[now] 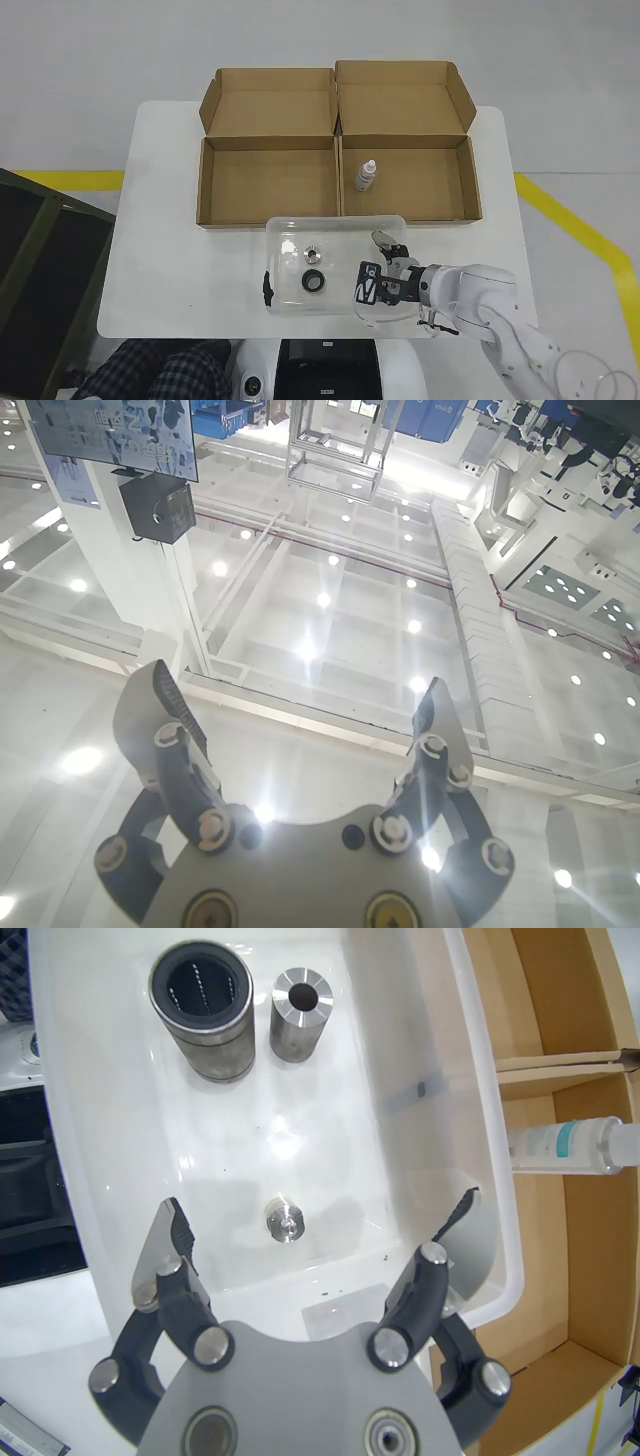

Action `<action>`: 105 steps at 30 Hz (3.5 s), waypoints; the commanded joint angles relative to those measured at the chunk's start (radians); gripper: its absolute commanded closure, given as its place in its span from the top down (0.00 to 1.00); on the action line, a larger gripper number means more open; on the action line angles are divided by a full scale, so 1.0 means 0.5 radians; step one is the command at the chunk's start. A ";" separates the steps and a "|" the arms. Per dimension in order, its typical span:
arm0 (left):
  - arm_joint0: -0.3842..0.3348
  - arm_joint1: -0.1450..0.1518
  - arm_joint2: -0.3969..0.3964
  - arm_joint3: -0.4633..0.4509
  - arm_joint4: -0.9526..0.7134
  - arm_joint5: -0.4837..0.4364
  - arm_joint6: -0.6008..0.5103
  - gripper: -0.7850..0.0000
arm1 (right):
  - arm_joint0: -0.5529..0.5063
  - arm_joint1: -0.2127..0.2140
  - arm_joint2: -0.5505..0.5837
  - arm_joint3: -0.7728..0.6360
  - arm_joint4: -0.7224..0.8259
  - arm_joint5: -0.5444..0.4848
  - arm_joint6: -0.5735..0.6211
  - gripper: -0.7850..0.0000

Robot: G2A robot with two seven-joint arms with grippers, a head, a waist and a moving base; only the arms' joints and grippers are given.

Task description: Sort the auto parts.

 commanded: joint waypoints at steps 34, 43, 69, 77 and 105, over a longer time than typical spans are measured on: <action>0.000 0.000 0.000 0.000 0.000 0.000 0.000 1.00 | 0.093 0.014 -0.124 0.003 0.048 -0.021 0.129 0.00; 0.000 0.000 0.000 0.000 0.000 0.000 0.000 1.00 | 0.103 0.019 -0.082 -0.043 0.125 0.035 -0.086 0.00; 0.000 0.000 0.000 0.000 0.000 0.000 0.000 1.00 | 0.260 0.002 0.058 0.250 1.257 0.058 -0.790 0.00; 0.000 0.000 0.000 0.000 0.000 0.000 0.000 1.00 | 0.302 0.022 0.191 0.392 1.681 -0.069 -0.817 0.00; 0.000 0.000 0.000 0.000 0.000 0.000 0.000 1.00 | 0.291 0.064 0.323 0.445 2.208 -0.237 -0.733 0.00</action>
